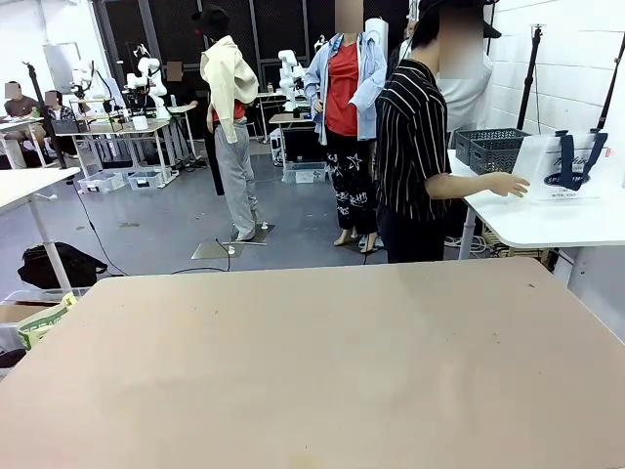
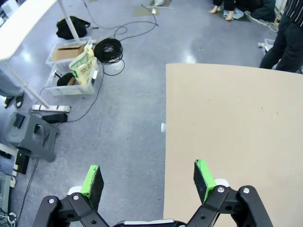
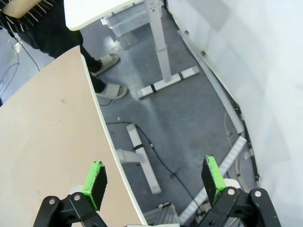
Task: Transfer purchased items from the store into the shopping bag.
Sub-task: Open the Reusable shopping bag in the center of the table.
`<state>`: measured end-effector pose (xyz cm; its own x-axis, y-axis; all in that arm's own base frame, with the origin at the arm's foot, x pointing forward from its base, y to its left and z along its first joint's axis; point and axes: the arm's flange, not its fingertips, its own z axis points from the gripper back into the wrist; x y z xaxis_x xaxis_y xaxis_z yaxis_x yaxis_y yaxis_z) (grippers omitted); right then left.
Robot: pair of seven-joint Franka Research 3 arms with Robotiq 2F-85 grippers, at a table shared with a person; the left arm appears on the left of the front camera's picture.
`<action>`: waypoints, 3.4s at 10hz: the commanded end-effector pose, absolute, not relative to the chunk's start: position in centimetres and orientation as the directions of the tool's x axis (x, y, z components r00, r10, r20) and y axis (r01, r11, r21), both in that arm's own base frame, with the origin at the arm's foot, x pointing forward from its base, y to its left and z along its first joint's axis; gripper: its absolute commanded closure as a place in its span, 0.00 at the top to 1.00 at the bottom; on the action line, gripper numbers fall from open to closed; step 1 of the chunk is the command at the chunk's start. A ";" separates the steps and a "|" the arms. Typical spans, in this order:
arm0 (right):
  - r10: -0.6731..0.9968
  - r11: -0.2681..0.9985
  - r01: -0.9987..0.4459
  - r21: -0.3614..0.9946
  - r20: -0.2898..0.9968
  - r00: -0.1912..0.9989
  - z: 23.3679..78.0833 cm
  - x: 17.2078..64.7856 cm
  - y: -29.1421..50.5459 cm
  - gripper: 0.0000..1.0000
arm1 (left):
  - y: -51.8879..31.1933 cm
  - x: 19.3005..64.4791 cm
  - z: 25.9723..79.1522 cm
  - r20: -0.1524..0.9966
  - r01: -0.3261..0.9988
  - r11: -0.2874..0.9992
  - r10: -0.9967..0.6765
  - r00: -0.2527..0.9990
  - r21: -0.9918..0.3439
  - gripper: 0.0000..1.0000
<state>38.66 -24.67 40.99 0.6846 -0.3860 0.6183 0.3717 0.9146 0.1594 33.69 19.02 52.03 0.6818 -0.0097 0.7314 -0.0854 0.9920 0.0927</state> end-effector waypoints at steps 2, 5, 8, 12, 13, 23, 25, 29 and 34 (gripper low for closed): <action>-0.371 0.920 0.363 0.145 0.618 0.693 41.3 38.5 -24.5 1.00 | 19.1 33.7 51.9 0.727 -0.100 0.991 0.001 0.686 0.092 1.00; -0.371 0.920 0.363 0.145 0.618 0.693 41.3 38.5 -24.5 1.00 | 19.1 33.7 51.9 0.727 -0.100 0.991 0.001 0.686 0.092 1.00; -0.371 0.920 0.363 0.145 0.618 0.693 41.3 38.5 -24.5 1.00 | 19.1 33.7 51.9 0.727 -0.100 0.991 0.001 0.686 0.092 1.00; -0.371 0.920 0.363 0.145 0.618 0.693 41.3 38.5 -24.5 1.00 | 19.1 33.7 51.9 0.727 -0.100 0.991 0.001 0.686 0.092 1.00; -0.371 0.920 0.363 0.145 0.618 0.693 41.3 38.5 -24.5 1.00 | 19.1 33.7 51.9 0.727 -0.100 0.991 0.001 0.686 0.092 1.00; -0.371 0.920 0.363 0.145 0.618 0.693 41.3 38.5 -24.5 1.00 | 19.1 33.7 51.9 0.727 -0.100 0.991 0.001 0.686 0.092 1.00; -0.371 0.920 0.363 0.145 0.618 0.693 41.3 38.5 -24.5 1.00 | 19.1 33.7 51.9 0.727 -0.100 0.991 0.001 0.686 0.092 1.00; -0.371 0.920 0.363 0.145 0.618 0.693 41.3 38.5 -24.5 1.00 | 19.1 33.7 51.9 0.727 -0.100 0.991 0.001 0.686 0.092 1.00; -0.371 0.920 0.363 0.145 0.618 0.693 41.3 38.5 -24.5 1.00 | 19.1 33.7 51.9 0.727 -0.100 0.991 0.001 0.686 0.092 1.00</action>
